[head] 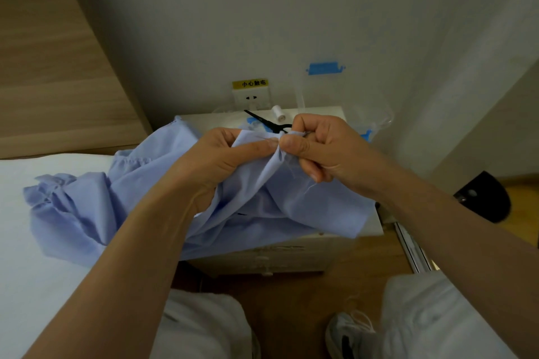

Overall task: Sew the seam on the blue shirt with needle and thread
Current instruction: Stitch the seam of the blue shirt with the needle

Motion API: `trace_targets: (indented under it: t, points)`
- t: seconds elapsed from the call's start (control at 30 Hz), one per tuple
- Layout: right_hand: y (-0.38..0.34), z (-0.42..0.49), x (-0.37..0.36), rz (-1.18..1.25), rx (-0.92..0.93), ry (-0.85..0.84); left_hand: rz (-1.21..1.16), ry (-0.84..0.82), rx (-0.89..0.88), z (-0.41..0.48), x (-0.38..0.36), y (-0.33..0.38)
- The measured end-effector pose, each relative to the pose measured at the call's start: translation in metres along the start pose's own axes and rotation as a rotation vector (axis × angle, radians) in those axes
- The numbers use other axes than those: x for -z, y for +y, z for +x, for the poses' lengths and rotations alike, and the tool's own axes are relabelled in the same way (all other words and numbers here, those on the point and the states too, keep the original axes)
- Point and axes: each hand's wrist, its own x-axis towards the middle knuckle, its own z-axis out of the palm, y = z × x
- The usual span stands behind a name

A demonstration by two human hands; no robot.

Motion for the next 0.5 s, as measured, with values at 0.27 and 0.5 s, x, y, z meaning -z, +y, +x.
trace_targets:
  t: [0.27,0.5]
  points:
    - [-0.0010,0.0017,0.0002,0.069,0.001,-0.070,-0.035,0.063,0.008,0.0024,0.0028,0.0008]
    - [-0.0001,0.0007,-0.0009,0.012,0.040,-0.041,0.018,0.085,0.012,0.0043,-0.0011,-0.0025]
